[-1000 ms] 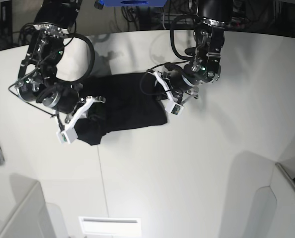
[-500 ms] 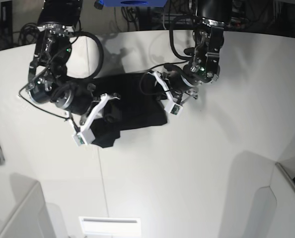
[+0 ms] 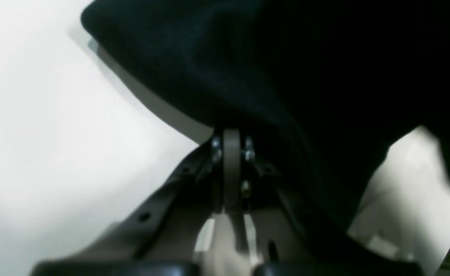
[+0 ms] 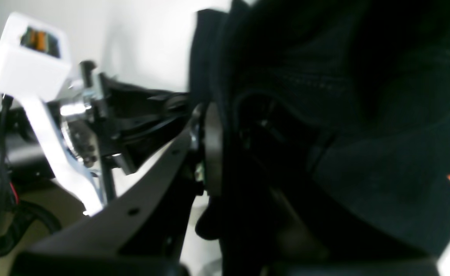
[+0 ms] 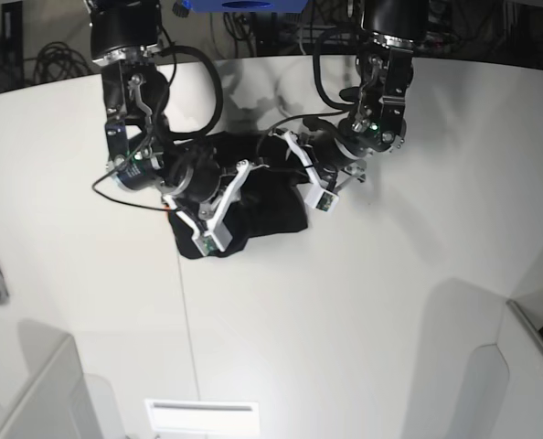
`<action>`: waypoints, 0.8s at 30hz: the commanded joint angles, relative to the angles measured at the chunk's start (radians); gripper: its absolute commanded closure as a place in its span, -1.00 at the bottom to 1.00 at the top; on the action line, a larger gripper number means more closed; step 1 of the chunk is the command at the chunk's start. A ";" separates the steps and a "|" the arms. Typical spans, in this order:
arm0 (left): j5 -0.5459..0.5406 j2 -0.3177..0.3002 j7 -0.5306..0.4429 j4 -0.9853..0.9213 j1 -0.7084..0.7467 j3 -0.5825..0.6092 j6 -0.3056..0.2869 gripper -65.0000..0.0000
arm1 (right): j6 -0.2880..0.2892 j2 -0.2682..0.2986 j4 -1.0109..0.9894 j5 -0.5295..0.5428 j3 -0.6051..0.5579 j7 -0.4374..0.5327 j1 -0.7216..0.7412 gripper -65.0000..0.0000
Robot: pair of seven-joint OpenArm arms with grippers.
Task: Fold the T-shirt properly
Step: 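Fold the right gripper's end over toward the left gripper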
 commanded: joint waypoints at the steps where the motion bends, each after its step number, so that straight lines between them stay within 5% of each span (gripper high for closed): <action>1: 0.000 0.001 0.004 0.015 -0.003 0.001 0.002 1.00 | 0.001 0.002 -0.002 0.008 0.002 0.031 0.018 1.00; 17: -0.003 -0.021 0.006 0.086 0.017 -0.001 0.002 1.00 | 0.001 0.000 -0.105 0.008 0.002 0.041 0.044 1.00; 22: -0.004 -0.076 0.006 0.145 0.064 -0.018 0.002 1.00 | 0.001 0.000 -0.102 0.010 0.002 0.044 0.038 0.14; 24: -0.004 -0.077 0.006 0.178 0.101 -0.073 -0.001 1.00 | 0.001 0.000 -0.101 0.010 0.002 0.044 0.037 -0.03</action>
